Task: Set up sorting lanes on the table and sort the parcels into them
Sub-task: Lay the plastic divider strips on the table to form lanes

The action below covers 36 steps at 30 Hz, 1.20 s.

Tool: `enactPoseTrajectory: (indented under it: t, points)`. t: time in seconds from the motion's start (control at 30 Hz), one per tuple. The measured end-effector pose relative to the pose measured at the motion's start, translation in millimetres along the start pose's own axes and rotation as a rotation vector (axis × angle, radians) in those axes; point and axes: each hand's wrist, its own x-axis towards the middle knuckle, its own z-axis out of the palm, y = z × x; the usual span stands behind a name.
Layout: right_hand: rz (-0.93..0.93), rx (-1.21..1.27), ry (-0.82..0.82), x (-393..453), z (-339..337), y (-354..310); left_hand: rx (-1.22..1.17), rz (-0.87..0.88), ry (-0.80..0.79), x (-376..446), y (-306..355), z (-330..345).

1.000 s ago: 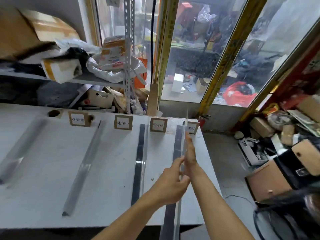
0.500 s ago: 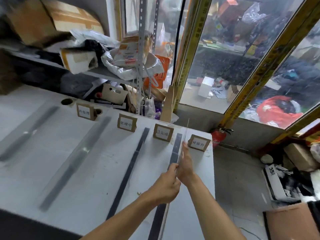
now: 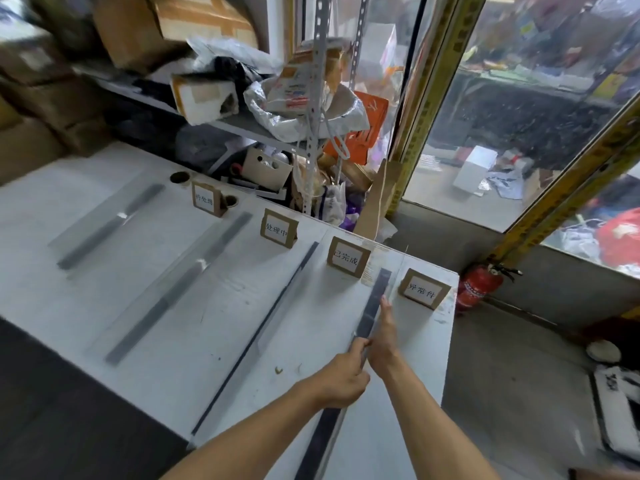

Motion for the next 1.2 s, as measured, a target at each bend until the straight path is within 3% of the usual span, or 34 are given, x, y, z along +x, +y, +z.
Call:
enactPoseTrajectory:
  t: [0.5, 0.77, 0.97, 1.2]
  points:
    - [0.008, -0.012, 0.033, 3.4, -3.8, 6.4, 0.04, 0.011, -0.012, -7.9, -15.2, 4.5]
    - [-0.25, -0.224, 0.209, -58.4, 25.4, -27.8, 0.014, 0.083, -0.007, -40.0, -22.5, -16.6]
    - [-0.521, -0.27, 0.448, -111.0, 90.0, -34.8, -0.05, 0.155, 0.04, -102.6, -39.9, -86.6]
    - [-0.581, -0.27, 0.288, -154.2, 253.5, 14.2, -0.206, 0.266, 0.244, -214.8, -126.9, -214.6]
